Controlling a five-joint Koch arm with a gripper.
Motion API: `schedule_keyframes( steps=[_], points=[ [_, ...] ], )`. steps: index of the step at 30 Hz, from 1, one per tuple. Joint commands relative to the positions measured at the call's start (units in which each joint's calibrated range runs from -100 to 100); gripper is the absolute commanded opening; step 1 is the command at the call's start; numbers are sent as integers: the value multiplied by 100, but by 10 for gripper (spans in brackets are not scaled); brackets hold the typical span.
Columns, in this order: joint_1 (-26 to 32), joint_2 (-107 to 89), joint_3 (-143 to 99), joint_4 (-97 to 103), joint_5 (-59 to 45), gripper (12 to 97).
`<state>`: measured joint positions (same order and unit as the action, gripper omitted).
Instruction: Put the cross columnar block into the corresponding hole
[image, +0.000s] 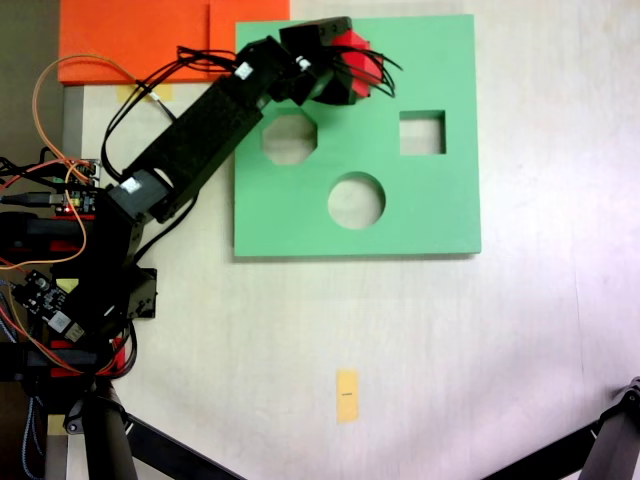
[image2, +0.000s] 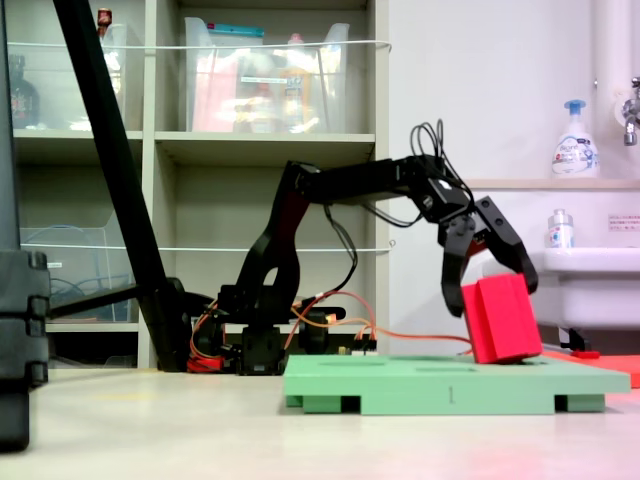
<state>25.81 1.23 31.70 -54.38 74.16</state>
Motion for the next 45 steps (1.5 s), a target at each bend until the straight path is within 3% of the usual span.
schedule_keyframes(
  steps=[1,45],
  points=[
    [-15,-39,439,551,-93,462],
    [-59,1287,499,1350,-151,475]
  ],
)
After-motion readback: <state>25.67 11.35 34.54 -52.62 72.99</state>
